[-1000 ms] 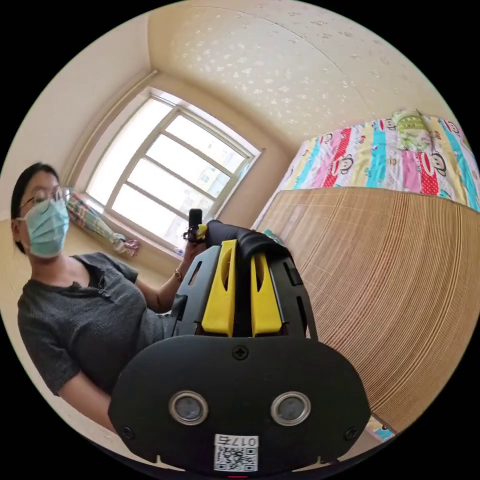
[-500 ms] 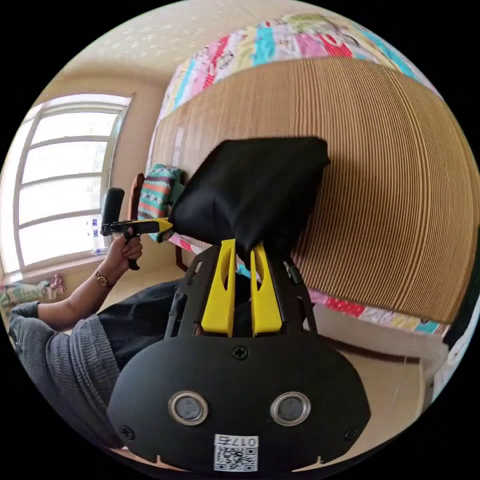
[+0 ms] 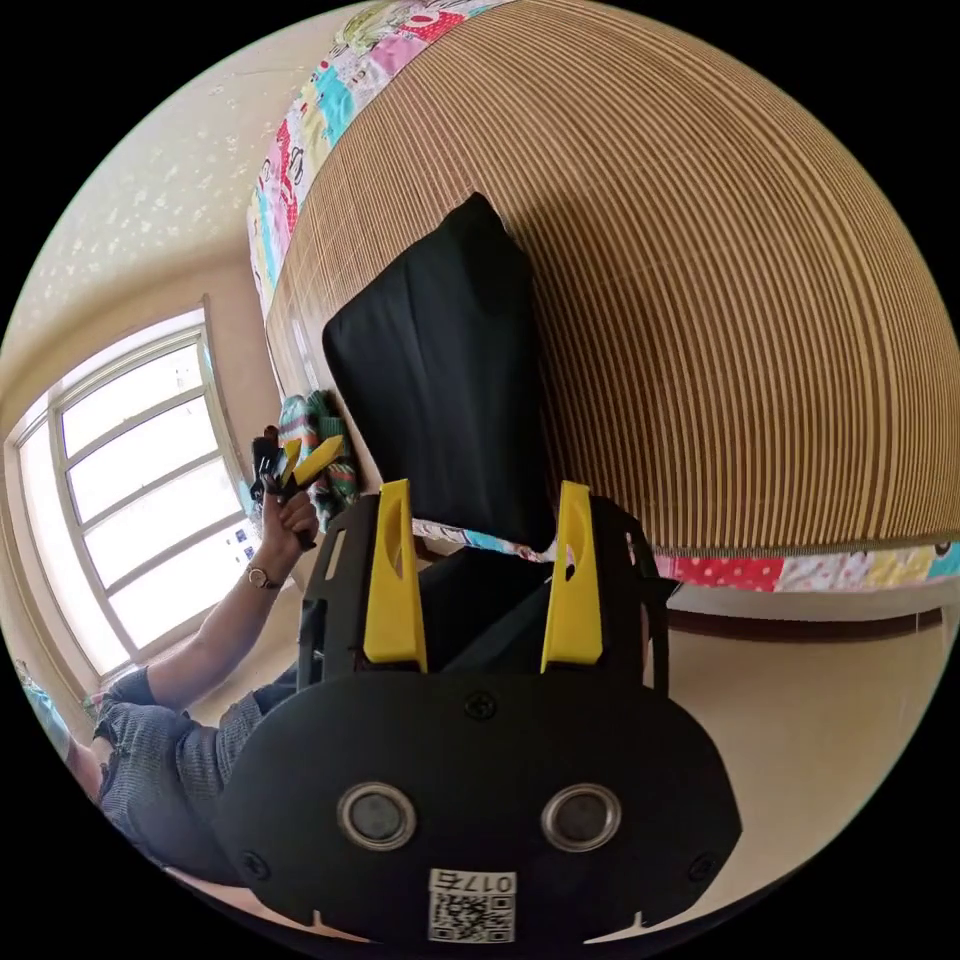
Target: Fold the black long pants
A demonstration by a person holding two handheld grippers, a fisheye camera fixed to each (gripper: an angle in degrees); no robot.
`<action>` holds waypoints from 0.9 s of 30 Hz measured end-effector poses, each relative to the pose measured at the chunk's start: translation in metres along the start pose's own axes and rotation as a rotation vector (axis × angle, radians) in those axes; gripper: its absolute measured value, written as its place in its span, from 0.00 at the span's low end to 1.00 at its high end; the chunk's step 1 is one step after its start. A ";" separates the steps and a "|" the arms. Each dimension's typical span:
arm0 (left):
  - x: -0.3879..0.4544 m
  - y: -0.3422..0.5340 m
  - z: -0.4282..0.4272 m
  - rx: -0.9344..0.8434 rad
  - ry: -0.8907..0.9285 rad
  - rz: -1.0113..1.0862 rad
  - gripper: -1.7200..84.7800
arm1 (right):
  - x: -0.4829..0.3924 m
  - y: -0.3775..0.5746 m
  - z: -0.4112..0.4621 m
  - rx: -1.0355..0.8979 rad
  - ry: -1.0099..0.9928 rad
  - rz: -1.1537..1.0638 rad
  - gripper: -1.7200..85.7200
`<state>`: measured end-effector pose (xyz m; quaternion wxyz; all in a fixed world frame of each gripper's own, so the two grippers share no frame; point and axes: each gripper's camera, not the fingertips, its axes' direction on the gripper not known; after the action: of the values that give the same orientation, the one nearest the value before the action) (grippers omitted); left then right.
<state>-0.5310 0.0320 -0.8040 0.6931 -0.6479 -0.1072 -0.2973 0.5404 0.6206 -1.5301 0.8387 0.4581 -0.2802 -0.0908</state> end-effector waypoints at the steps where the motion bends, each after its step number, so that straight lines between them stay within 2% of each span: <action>1: -0.003 -0.005 0.002 -0.003 -0.046 -0.004 0.19 | -0.007 -0.017 0.009 -0.016 0.029 -0.019 0.23; 3: -0.018 -0.018 0.011 -0.006 -0.215 -0.030 0.21 | -0.013 -0.039 0.024 -0.043 0.051 -0.030 0.24; 4: -0.022 -0.021 0.012 -0.003 -0.239 -0.035 0.21 | -0.014 -0.051 0.036 -0.061 0.056 -0.028 0.23; 8: -0.043 -0.029 0.028 -0.075 -0.246 0.005 0.22 | -0.015 -0.065 0.065 -0.078 -0.006 -0.028 0.22; 10: -0.052 -0.028 0.045 -0.180 -0.247 0.022 0.20 | -0.016 -0.060 0.077 -0.043 -0.165 -0.033 0.21; 12: -0.058 -0.021 0.038 -0.117 -0.292 0.003 0.18 | -0.016 -0.051 0.080 -0.010 -0.198 -0.016 0.20; 16: -0.070 -0.014 0.035 -0.135 -0.247 -0.042 0.16 | -0.014 -0.027 0.081 -0.023 -0.321 -0.003 0.18; 20: -0.056 0.001 0.063 -0.243 -0.205 0.002 0.13 | -0.021 -0.001 0.059 -0.057 -0.291 -0.041 0.16; 27: 0.006 0.007 0.157 -0.272 -0.034 0.078 0.12 | 0.011 0.057 -0.051 -0.037 -0.296 -0.084 0.13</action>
<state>-0.4847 0.1815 -0.7849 0.6082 -0.7443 -0.0523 -0.2708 0.5713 0.6851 -1.5006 0.7919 0.4355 -0.3797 -0.1976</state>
